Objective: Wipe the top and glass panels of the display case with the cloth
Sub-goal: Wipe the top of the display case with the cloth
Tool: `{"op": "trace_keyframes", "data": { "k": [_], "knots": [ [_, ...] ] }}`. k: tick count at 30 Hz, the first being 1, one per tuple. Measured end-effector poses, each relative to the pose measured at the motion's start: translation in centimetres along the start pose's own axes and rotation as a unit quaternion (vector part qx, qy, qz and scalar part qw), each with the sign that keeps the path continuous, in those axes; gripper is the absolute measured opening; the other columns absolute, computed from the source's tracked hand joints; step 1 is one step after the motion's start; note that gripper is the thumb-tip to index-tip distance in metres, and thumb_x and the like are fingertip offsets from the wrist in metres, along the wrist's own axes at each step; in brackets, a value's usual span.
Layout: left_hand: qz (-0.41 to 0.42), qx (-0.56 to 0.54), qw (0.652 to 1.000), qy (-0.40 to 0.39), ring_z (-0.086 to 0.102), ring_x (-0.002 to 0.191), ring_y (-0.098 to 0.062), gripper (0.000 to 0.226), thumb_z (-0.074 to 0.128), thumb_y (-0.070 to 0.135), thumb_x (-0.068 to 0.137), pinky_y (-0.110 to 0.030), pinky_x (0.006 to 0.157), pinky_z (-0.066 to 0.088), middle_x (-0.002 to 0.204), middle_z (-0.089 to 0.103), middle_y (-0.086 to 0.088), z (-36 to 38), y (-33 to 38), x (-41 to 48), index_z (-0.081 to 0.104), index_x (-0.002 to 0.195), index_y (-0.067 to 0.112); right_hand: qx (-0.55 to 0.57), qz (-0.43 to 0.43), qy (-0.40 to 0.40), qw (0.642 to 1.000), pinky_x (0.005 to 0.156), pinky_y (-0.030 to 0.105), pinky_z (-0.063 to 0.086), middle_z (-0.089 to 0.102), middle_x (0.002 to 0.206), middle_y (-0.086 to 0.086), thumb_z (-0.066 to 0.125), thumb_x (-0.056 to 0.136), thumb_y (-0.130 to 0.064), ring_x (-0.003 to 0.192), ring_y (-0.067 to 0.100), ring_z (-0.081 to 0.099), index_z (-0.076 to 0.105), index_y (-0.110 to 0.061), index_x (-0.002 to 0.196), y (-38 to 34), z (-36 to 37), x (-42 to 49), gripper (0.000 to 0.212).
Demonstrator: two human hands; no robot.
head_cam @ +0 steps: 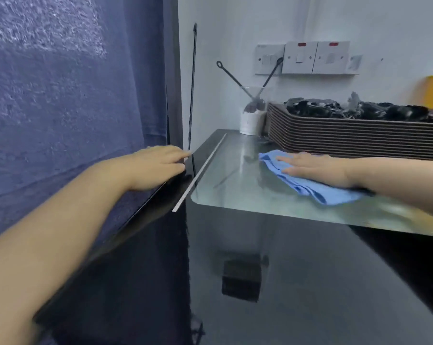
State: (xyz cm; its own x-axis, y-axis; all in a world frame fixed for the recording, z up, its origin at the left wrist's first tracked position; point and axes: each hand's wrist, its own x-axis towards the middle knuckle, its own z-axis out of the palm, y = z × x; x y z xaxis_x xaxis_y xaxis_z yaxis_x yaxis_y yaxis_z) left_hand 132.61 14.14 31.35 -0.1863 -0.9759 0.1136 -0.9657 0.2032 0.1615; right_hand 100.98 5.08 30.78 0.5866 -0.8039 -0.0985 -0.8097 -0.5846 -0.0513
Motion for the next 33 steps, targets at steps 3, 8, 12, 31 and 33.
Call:
{"op": "trace_keyframes", "data": {
  "k": [3,8,12,31,33],
  "knots": [
    [0.032,-0.021,0.999,-0.026,0.010,0.145,-0.011,0.047,0.027,0.028,0.102,-0.039,0.119,0.003,0.158,0.015,0.010,1.4,-0.7,3.3,0.020,0.148,0.029,-0.051,0.076,0.006,0.996,0.117,0.050,0.005,0.006,0.160,-0.009,0.019,0.097,-0.059,0.147,0.021,0.006,0.008,-0.037,0.150,-3.2,0.1,2.9,0.058],
    [0.043,-0.010,0.998,-0.048,0.002,0.145,-0.006,0.047,0.022,0.024,0.103,-0.043,0.119,-0.004,0.158,0.012,0.011,2.4,-1.5,6.2,0.016,0.149,0.027,-0.029,-0.174,-0.017,0.984,0.117,0.039,-0.009,-0.006,0.158,-0.020,0.026,0.089,-0.069,0.145,0.005,-0.011,0.003,-0.055,0.143,-9.5,1.5,-2.9,0.060],
    [0.070,-0.039,0.996,-0.050,0.006,0.145,-0.007,0.047,0.025,0.022,0.102,-0.034,0.119,-0.004,0.157,0.013,0.012,2.2,-1.4,6.3,0.018,0.149,0.028,0.001,-0.333,-0.010,0.943,0.119,0.042,-0.003,0.007,0.159,-0.014,0.027,0.092,-0.065,0.148,0.012,0.000,0.022,-0.037,0.148,-6.8,0.6,-6.7,0.063],
    [0.279,0.135,0.950,0.020,-0.024,0.134,0.006,0.072,-0.006,0.061,0.078,-0.029,0.115,-0.015,0.149,-0.028,0.019,2.1,8.5,17.2,-0.016,0.144,0.037,0.044,-0.009,-0.041,0.998,0.117,0.036,-0.005,-0.003,0.157,-0.025,0.022,0.084,-0.078,0.143,-0.002,-0.011,0.003,-0.057,0.142,7.3,0.3,-14.5,0.064],
    [0.285,0.102,0.953,0.022,-0.019,0.136,0.009,0.073,-0.007,0.066,0.075,-0.027,0.116,-0.012,0.148,-0.028,0.024,2.6,8.0,17.4,-0.017,0.142,0.040,0.041,0.060,-0.035,0.997,0.117,0.028,-0.011,-0.002,0.158,-0.018,0.027,0.091,-0.066,0.142,-0.004,-0.013,0.004,-0.051,0.143,9.1,0.3,-12.1,0.059]
  ]
}}
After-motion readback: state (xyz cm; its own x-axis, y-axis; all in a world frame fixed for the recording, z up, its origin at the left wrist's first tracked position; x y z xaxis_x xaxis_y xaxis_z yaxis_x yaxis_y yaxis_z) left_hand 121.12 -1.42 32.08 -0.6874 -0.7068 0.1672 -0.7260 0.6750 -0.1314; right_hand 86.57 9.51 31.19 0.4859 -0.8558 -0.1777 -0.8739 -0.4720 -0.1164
